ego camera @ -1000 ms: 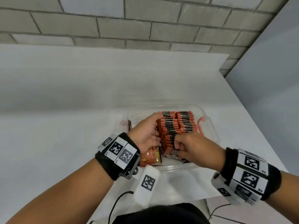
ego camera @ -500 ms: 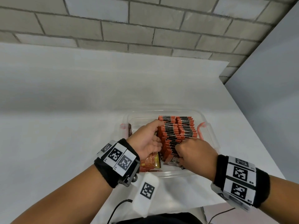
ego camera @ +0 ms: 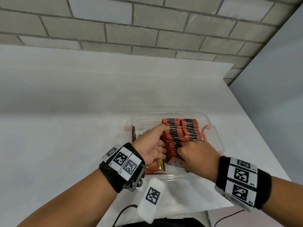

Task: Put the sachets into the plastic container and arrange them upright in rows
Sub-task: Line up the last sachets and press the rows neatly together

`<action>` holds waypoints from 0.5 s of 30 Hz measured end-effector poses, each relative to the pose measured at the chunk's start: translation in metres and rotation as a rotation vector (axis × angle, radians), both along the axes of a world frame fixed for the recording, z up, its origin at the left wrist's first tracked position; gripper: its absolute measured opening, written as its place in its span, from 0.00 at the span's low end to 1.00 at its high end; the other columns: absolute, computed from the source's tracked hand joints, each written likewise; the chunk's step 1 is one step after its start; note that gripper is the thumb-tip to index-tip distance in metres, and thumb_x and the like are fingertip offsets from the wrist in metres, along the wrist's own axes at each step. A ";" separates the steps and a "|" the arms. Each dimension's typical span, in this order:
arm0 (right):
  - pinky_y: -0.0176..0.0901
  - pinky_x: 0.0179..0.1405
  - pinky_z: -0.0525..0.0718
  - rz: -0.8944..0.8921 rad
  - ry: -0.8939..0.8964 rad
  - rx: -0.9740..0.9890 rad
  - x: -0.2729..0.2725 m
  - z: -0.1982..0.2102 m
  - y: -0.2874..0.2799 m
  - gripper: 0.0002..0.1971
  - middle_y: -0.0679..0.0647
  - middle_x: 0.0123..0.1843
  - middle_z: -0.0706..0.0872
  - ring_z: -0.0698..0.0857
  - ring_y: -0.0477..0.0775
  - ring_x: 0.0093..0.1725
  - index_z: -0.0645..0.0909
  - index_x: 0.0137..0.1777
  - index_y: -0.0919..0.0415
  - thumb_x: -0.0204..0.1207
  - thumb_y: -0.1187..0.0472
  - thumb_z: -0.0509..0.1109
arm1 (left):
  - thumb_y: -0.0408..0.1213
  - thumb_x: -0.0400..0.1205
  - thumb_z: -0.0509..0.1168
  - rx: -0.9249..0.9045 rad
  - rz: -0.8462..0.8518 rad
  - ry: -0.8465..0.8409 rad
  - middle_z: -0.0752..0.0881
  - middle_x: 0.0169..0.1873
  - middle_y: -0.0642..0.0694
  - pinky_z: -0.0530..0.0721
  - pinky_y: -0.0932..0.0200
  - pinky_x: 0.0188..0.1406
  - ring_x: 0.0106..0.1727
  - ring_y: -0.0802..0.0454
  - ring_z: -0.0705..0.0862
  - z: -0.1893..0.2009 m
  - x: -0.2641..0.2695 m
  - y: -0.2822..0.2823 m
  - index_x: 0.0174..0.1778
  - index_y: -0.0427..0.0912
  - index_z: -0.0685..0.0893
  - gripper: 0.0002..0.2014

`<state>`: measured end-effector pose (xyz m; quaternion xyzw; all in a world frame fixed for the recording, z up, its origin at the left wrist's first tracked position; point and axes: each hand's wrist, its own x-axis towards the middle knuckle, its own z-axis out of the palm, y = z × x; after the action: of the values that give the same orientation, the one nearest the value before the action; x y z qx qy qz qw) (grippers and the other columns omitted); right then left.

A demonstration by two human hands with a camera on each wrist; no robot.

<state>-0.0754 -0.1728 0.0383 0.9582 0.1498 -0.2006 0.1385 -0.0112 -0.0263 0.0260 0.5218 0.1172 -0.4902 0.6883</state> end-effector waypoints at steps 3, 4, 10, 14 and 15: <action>0.46 0.44 0.79 0.011 0.005 -0.011 0.001 0.000 0.000 0.09 0.55 0.48 0.87 0.85 0.59 0.46 0.82 0.48 0.59 0.76 0.64 0.59 | 0.47 0.84 0.58 0.000 -0.006 0.023 0.69 0.73 0.24 0.67 0.33 0.71 0.74 0.26 0.68 0.000 0.000 -0.001 0.75 0.38 0.67 0.25; 0.46 0.44 0.79 0.011 0.003 -0.013 0.001 0.001 0.000 0.09 0.55 0.48 0.87 0.85 0.59 0.47 0.82 0.49 0.59 0.76 0.63 0.59 | 0.47 0.84 0.58 -0.003 -0.009 0.030 0.69 0.73 0.24 0.67 0.32 0.71 0.74 0.25 0.68 0.000 -0.001 -0.001 0.74 0.39 0.68 0.24; 0.43 0.42 0.71 -0.014 -0.011 0.011 -0.001 0.009 -0.002 0.09 0.54 0.53 0.86 0.84 0.58 0.51 0.79 0.53 0.59 0.78 0.60 0.60 | 0.47 0.85 0.58 0.005 -0.004 0.045 0.66 0.75 0.24 0.67 0.33 0.72 0.75 0.24 0.66 0.004 -0.002 -0.004 0.78 0.39 0.64 0.27; 0.42 0.43 0.71 -0.041 -0.004 0.032 -0.004 0.011 -0.004 0.09 0.53 0.54 0.85 0.83 0.57 0.51 0.78 0.54 0.58 0.79 0.58 0.60 | 0.47 0.85 0.58 -0.009 -0.021 0.051 0.68 0.74 0.25 0.69 0.35 0.72 0.74 0.24 0.68 0.004 -0.002 -0.005 0.73 0.41 0.67 0.23; 0.42 0.43 0.70 -0.047 -0.006 0.040 -0.004 0.011 -0.004 0.09 0.53 0.54 0.85 0.83 0.57 0.51 0.78 0.54 0.58 0.79 0.57 0.60 | 0.47 0.85 0.58 -0.007 -0.022 0.044 0.68 0.73 0.25 0.69 0.36 0.71 0.73 0.24 0.69 0.004 -0.002 -0.004 0.73 0.42 0.68 0.22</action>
<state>-0.0797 -0.1773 0.0496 0.9647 0.1308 -0.1977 0.1148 -0.0134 -0.0307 0.0303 0.5097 0.1248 -0.5093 0.6821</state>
